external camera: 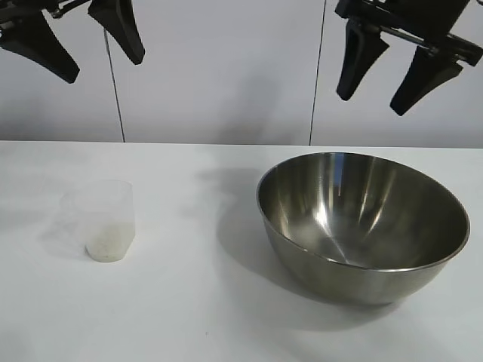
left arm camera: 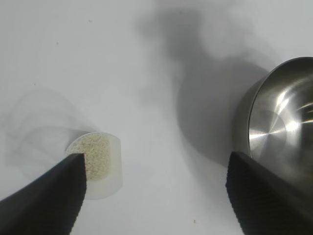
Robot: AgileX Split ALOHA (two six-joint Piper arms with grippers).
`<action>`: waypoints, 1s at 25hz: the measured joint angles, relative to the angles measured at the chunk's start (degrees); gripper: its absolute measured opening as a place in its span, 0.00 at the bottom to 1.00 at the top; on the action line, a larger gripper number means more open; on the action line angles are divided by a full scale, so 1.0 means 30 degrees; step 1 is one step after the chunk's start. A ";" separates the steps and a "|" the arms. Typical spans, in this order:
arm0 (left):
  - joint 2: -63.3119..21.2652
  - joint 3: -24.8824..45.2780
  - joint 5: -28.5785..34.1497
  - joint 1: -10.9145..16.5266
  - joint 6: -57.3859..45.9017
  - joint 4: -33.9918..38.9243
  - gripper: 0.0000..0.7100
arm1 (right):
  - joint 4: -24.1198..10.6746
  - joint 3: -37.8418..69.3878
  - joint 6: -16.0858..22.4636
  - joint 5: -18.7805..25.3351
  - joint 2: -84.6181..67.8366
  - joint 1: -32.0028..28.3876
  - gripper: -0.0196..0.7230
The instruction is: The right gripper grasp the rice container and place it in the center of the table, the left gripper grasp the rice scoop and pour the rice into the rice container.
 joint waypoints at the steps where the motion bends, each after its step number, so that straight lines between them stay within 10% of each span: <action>1: 0.0000 0.0000 0.0000 0.0000 0.0000 0.0000 0.80 | -0.0503 0.0000 0.0022 0.0046 -0.0122 0.0000 0.71; 14: 0.0000 0.0000 0.0000 0.0000 0.0000 0.0000 0.80 | -0.2080 0.4170 0.0064 -0.0157 -0.0187 -0.1229 0.69; 25: 0.0000 0.0000 0.0000 0.0000 0.0000 0.0000 0.80 | 0.0301 0.5700 -0.0016 -0.3927 0.3165 -0.1883 0.68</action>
